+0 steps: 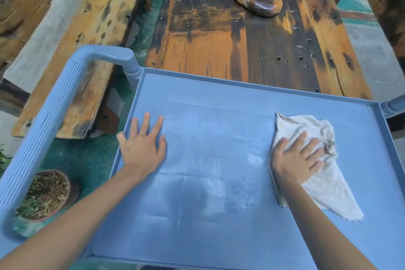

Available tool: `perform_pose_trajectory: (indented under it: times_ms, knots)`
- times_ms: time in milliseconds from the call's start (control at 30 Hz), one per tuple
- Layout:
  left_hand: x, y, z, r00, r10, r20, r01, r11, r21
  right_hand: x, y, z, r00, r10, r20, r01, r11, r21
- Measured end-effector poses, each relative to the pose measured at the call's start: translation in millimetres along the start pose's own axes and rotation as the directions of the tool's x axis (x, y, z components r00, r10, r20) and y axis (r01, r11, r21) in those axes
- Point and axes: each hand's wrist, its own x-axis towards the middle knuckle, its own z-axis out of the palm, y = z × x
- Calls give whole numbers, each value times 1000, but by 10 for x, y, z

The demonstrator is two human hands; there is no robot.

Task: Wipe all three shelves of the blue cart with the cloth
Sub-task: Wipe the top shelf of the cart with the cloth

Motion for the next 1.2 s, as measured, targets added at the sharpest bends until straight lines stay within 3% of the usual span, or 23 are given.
perform_pose_trajectory:
  times_ms: [200, 500, 700, 800, 933, 1200]
  knots:
    - [108, -82, -229, 996, 69, 55, -75, 992, 101, -390, -405, 189, 996, -85, 38, 86, 996, -13]
    - [209, -494, -316, 991, 133, 10, -129, 976, -177, -846, -893, 428, 962, -255, 96, 258, 966, -19]
    - [144, -731, -9, 973, 143, -184, -214, 857, -468, -1141, -1172, 535, 887, -436, 150, 446, 894, -40]
    - [147, -790, 17, 969, 95, -229, -211, 801, -560, -1260, -1273, 598, 821, -543, 176, 560, 826, -64]
    - [119, -965, 32, 971, 35, -235, -201, 646, -737, -1461, -1431, 662, 698, -682, 220, 708, 703, -65]
    - [109, -1099, -9, 990, -26, -138, -111, 457, -883, -1906, -1655, 772, 328, -889, 321, 942, 335, -33]
